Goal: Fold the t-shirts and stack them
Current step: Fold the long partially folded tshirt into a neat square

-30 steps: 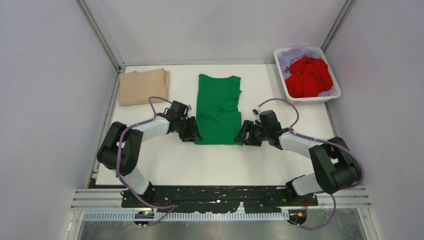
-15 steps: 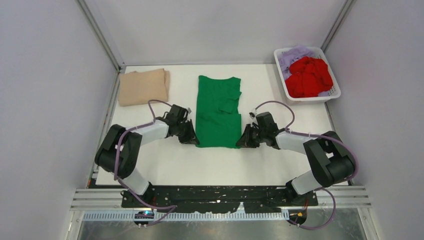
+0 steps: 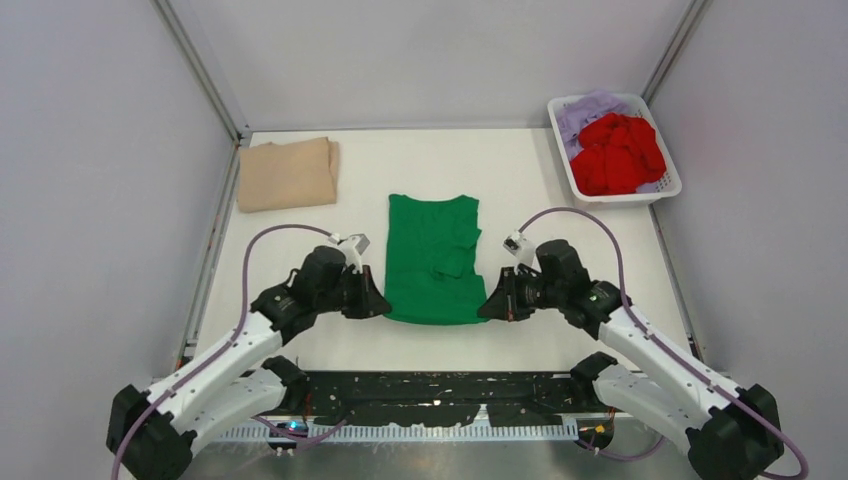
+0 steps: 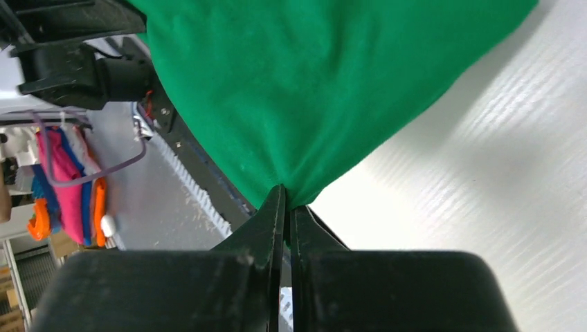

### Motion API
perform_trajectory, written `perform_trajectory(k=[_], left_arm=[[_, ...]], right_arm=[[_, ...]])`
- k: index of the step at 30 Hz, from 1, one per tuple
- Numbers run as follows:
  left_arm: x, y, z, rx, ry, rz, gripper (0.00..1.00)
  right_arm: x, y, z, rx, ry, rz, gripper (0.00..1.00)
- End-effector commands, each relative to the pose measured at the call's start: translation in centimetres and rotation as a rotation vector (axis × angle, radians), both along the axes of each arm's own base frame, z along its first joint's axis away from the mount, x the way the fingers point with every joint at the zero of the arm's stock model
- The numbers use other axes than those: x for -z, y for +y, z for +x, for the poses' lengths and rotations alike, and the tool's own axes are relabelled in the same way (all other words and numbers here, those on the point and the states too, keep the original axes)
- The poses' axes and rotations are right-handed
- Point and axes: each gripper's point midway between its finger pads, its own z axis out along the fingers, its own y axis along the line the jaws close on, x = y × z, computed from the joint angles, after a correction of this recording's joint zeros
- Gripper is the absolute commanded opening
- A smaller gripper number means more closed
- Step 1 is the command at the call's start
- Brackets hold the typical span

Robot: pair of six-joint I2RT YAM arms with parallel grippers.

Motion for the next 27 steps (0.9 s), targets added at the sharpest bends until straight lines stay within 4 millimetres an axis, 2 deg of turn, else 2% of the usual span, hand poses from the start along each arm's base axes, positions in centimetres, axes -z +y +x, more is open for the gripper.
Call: perform_trajectory(k=[1, 6, 8, 11, 14, 19, 23, 27], left_arm=[[-1.8, 1.8, -0.7, -0.063, -0.055, 0.001, 0.0], [-3.8, 3.6, 1.7, -0.186, -0.157, 0.062, 0.0], [-5.4, 3.9, 3.2, -0.233, -0.202, 0.08, 0.0], [-7.1, 3.9, 5.2, -0.272, -0.248, 0.091, 0.0], [-7.9, 3.9, 7.2, -0.299, -0.249, 0.107, 0.0], [-8.5, 4.2, 10.7, -0.336, -0.218, 0.1, 0.0], [-8.5, 3.5, 13.1, -0.329, -0.182, 0.07, 0.0], [-8.5, 2.7, 15.3, -0.295, -0.176, 0.074, 0.0]], right_arm=[[-4.3, 0.5, -1.1, -0.06, -0.069, 0.084, 0.05], [-6.7, 1.0, 1.0, -0.035, -0.156, 0.12, 0.05], [-7.7, 1.3, 2.2, -0.023, -0.171, 0.157, 0.05], [-8.7, 1.9, 3.6, -0.031, -0.167, 0.216, 0.05], [-9.6, 2.2, 5.6, -0.009, -0.174, 0.271, 0.05], [-9.3, 1.7, 9.1, 0.04, -0.17, 0.282, 0.05], [-8.3, 0.7, 11.9, 0.101, -0.148, 0.282, 0.05], [-7.7, 0.4, 13.9, 0.121, -0.138, 0.297, 0.05]])
